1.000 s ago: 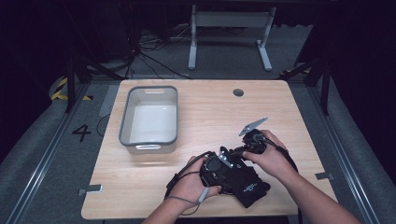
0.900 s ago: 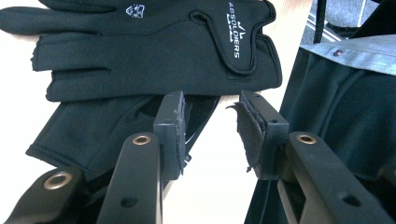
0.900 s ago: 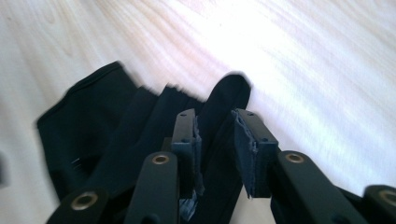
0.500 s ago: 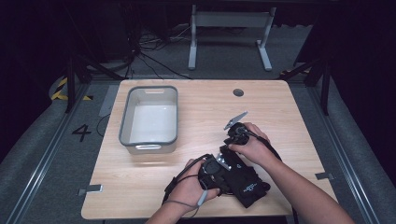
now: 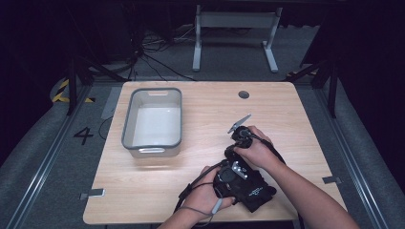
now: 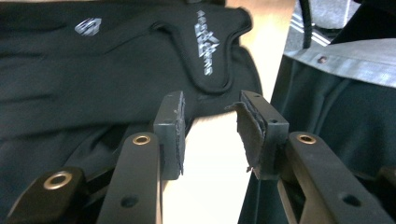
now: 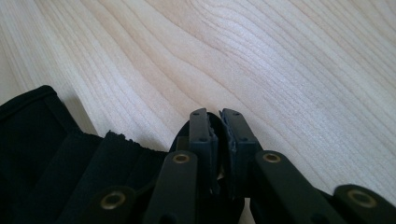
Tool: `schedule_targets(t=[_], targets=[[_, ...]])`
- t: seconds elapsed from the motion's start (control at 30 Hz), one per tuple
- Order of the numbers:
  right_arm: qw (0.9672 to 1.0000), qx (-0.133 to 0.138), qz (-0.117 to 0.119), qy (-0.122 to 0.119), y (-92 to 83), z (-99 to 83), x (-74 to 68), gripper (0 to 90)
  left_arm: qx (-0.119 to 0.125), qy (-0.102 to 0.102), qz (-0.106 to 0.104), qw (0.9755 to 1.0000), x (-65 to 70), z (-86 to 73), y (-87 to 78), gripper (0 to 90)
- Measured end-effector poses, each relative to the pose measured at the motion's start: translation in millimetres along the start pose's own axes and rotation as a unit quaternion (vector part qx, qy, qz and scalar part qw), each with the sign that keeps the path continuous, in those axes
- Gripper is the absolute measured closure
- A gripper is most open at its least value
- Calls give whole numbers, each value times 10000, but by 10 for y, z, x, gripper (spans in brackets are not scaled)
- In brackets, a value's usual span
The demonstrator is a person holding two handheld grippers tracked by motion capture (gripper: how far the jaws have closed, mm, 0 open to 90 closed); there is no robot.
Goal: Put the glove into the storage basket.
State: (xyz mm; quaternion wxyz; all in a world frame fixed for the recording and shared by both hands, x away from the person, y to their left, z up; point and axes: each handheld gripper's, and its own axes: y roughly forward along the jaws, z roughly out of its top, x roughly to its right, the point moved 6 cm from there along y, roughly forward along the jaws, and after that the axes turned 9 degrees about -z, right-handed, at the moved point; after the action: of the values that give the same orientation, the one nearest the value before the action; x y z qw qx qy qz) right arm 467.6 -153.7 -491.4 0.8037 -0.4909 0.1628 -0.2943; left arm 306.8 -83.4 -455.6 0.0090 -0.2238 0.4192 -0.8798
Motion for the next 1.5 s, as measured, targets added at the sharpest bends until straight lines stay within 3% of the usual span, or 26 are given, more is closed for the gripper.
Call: schedule_targets(t=[0.2, 0.53, 0.67, 0.77, 0.93, 1.23, 1.37, 1.5], targets=[[9999, 44, 79, 108, 1, -12, 19, 852, -24, 5, -104, 9999, -36, 52, 178, 592], [9998, 66, 144, 120, 2, -18, 32, 853, -252, -101, 64, 9996, -141, 41, 410, 528], [9998, 81, 137, 131, 2, -19, 30, 853, -238, -148, 144, 9995, -168, 51, 429, 586], [9998, 82, 107, 135, 3, -17, 24, 853, -285, -88, 295, 9991, -184, 53, 424, 705], [9998, 102, 124, 148, 3, -20, 28, 855, -249, -297, 147, 9991, -217, 34, 389, 868], [9999, 138, 52, 85, -4, -21, 19, 870, -184, -251, 259, 9992, -187, 39, 366, 887], [9999, 140, -62, 16, -30, -9, -7, 879, -68, -174, 266, 9995, -162, 50, 303, 889], [9996, 269, -8, 92, -142, 12, -15, 881, 18, -155, 210, 9997, -113, 49, 201, 888]])
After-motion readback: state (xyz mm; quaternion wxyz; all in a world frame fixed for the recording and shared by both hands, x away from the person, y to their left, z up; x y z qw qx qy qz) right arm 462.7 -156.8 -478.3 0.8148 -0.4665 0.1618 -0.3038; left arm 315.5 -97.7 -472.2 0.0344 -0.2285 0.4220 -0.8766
